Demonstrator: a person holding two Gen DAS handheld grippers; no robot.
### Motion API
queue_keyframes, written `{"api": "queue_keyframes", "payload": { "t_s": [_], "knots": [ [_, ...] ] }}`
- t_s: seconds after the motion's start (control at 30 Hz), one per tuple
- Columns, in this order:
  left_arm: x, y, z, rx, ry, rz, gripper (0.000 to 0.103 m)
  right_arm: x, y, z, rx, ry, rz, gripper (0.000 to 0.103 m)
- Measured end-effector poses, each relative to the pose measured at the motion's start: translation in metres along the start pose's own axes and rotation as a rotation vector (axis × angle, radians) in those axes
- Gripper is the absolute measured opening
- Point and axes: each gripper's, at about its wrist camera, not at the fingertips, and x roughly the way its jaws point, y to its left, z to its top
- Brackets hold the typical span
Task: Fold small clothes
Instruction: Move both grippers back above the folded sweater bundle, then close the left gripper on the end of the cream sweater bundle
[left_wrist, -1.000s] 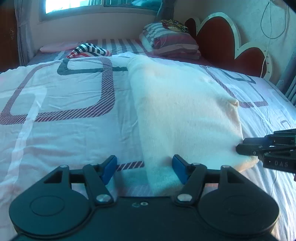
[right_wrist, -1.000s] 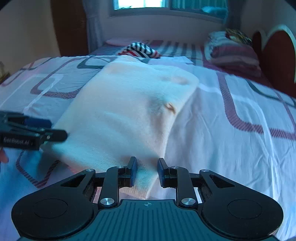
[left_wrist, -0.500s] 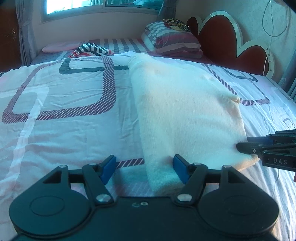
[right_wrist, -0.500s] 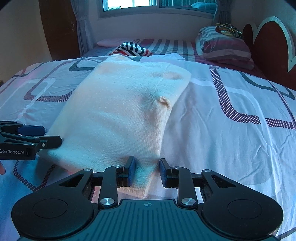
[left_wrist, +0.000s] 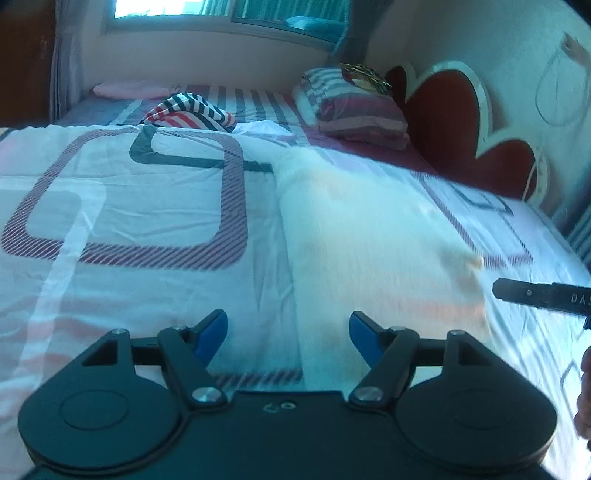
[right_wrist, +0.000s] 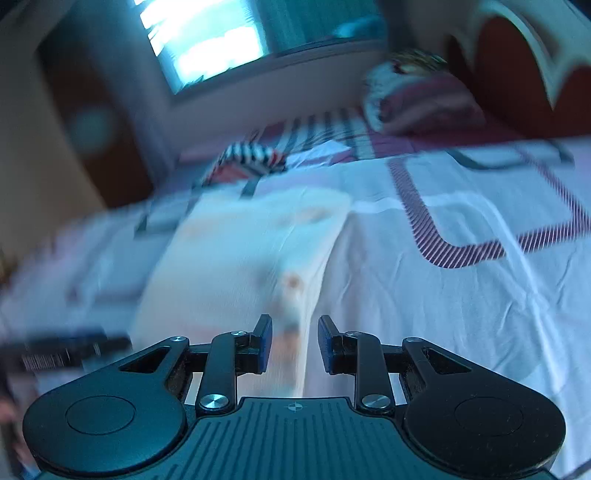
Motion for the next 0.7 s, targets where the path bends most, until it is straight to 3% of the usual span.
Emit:
{"api": "queue_keyframes", "payload": {
  "t_s": [0.07,0.2,0.27,0.33,0.43,0.5,0.53,0.57,0.63,0.7],
  "knots": [
    [0.009,-0.002,0.011,-0.008,0.002,0.005,0.072,0.004,-0.008,0.012,0.054,-0.023,-0.002,0.029],
    [0.028,-0.010,0.027,0.006,-0.027,0.009,0.072,0.019,-0.002,0.033,0.033,-0.044,0.015,0.029],
    [0.045,-0.008,0.031,0.007,0.008,0.034,0.075,0.038,-0.003,0.036,0.028,-0.009,0.024,0.028],
    [0.059,-0.002,0.032,-0.006,0.063,0.011,0.077,0.065,-0.009,0.032,0.016,0.102,-0.045,0.035],
    [0.048,-0.003,0.036,0.019,0.047,0.009,0.075,0.056,-0.023,0.040,0.103,0.065,-0.001,0.036],
    [0.036,0.000,0.035,0.018,-0.016,-0.025,0.075,0.040,-0.026,0.041,0.112,0.010,0.042,0.046],
    [0.035,0.002,0.033,0.014,-0.026,-0.059,0.069,0.036,-0.029,0.041,0.126,0.005,0.063,0.067],
    [0.035,0.004,0.032,0.019,-0.024,-0.087,0.058,0.035,-0.032,0.041,0.141,0.003,0.083,0.074],
    [0.038,0.006,0.034,0.018,-0.015,-0.071,0.020,0.032,-0.037,0.039,0.147,0.000,0.091,0.074],
    [0.026,0.012,0.035,-0.046,-0.086,-0.088,0.015,0.031,-0.039,0.036,0.156,0.004,0.101,0.074]
  ]
}}
